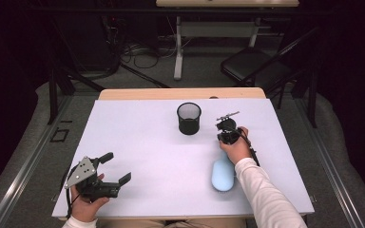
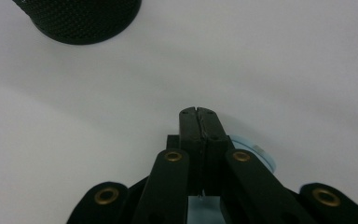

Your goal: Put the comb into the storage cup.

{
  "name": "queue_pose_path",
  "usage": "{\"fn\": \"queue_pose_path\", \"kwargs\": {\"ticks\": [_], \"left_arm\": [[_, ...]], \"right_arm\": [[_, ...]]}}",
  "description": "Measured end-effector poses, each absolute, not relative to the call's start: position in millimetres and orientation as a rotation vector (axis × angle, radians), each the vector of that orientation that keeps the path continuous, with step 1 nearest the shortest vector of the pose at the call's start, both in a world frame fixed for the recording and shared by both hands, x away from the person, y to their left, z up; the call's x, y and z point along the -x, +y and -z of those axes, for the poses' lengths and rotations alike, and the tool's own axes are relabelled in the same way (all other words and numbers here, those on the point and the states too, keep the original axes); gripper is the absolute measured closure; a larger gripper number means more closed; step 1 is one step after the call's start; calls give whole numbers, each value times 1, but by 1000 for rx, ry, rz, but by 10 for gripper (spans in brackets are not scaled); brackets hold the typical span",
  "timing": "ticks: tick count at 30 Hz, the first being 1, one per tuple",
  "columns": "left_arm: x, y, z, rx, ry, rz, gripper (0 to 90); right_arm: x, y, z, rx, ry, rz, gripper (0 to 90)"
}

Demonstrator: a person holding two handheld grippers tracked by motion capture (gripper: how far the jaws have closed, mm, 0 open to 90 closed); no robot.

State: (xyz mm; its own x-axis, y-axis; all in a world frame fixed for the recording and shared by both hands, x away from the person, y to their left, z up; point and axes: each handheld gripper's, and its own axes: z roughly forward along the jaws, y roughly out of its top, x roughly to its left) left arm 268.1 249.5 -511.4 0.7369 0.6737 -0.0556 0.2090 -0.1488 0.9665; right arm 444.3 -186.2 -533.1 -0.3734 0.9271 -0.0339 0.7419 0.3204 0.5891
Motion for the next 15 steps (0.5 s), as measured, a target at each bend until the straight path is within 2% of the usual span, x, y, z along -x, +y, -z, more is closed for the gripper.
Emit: {"fn": "queue_pose_path", "kwargs": {"ticks": [15], "left_arm": [[-268,249,511,-1715,709,-474,19]], "right_arm": [[-438,-213,533,-1541,2214,-680,900]]}}
